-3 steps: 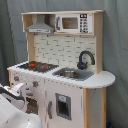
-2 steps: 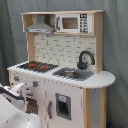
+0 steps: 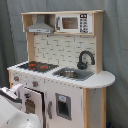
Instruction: Play with the kitchen
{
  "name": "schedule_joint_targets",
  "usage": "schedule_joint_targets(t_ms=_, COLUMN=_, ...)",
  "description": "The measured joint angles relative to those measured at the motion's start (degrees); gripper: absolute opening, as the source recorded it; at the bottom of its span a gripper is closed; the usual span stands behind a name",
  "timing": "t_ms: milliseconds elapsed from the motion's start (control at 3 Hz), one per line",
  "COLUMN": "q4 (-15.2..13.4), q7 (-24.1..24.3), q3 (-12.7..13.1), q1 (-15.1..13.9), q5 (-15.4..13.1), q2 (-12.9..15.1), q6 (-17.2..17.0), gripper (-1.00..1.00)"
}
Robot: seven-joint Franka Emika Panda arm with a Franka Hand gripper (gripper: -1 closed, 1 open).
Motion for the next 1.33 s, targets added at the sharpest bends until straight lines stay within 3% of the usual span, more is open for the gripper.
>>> schedule_joint_targets(t_ms=667, q4=-1.3, q7=-4.5, q3=0.2, q1=5.6, q5=8.5, q2=0.5, q6=-3.6, gripper=-1.0)
schedule_joint_targets(t_ms=1333, q4=-0.1, q7=-9.6, q3=1.8, q1=9.3, q5=17.9, q2=0.5, q6=-7.5, gripper=-1.0)
